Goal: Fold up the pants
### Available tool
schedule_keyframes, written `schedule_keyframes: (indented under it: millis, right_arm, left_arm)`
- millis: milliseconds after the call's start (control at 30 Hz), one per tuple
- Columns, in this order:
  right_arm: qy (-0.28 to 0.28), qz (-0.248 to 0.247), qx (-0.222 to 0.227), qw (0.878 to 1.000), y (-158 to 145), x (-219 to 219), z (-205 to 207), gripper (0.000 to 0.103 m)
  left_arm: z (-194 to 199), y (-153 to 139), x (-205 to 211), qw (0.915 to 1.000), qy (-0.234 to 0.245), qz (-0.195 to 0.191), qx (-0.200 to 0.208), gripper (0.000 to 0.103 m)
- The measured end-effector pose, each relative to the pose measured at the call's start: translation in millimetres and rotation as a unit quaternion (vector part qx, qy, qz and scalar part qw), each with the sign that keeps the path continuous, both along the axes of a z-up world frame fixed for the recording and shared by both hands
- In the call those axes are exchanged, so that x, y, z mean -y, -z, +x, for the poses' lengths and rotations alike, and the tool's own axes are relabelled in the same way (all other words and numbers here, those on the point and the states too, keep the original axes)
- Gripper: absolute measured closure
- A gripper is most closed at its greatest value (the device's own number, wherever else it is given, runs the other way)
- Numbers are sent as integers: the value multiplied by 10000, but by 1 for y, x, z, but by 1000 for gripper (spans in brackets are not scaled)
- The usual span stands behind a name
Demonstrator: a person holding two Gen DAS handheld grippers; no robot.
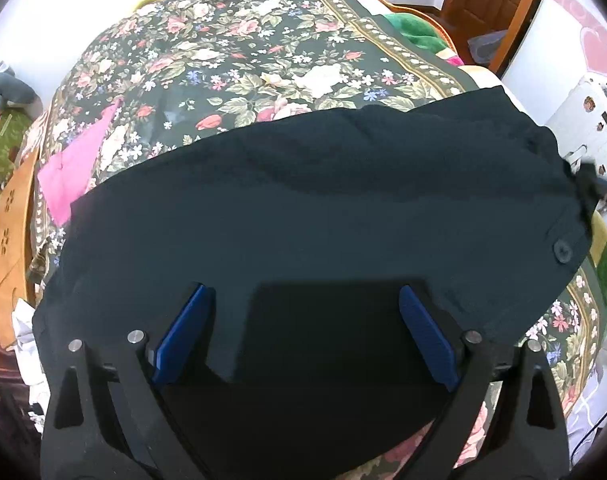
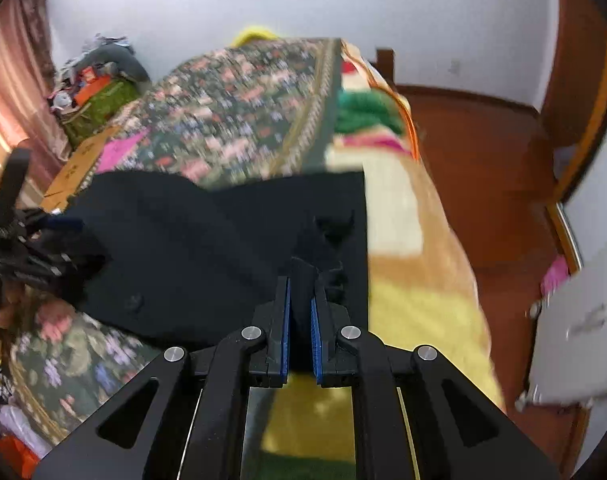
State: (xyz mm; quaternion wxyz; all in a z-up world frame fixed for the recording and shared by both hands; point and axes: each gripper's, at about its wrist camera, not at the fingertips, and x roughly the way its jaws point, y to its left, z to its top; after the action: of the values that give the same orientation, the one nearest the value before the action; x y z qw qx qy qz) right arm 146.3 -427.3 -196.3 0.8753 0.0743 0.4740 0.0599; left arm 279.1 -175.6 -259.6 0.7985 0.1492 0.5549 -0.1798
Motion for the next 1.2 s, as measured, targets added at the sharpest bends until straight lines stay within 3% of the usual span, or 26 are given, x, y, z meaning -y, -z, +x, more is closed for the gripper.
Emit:
schedule_keyframes:
  millis: [133,233,300,433,600,800,933,1000,1200]
  right_arm:
    - [90,-105,-60,9999,4,2,-12,93]
    - [137,-125,-39,9998,-8,5,-14,83]
    - [142,-140,122,9997,-19,6,-13,76]
    - [168,-160,286,9993,-30,8,7,74]
    - [247,122,-24,9996,-12,13,42,74]
    - [535,453,-535,9961,17,24,71,74]
    - [532,462,-600,9957,26,23,74,74]
    - [547,269,-513,9968,24,21,72,88]
    - [401,-124,-144,9990,6,21,70,102]
  left_arm:
    - [0,0,-2,10000,-28,-63,5,7]
    - [-1,-2,-3,10000,-42,-41,51,7]
    - [-3,-8,-5,9997,-59,3,216,7]
    - [-2,-27,-21,9978,-273,5,606,7]
    - [2,-50,-55,9932,-684,-16,940,7]
    - [7,-59,-96,9884,-1151,-129,979,7]
    - [8,-57,-115,9852,-1375,-104,1019,7]
    - [7,-56,-120,9835,-1451,-18,1078,7]
    - [7,-52,-129,9817,-1548,-27,1106,7]
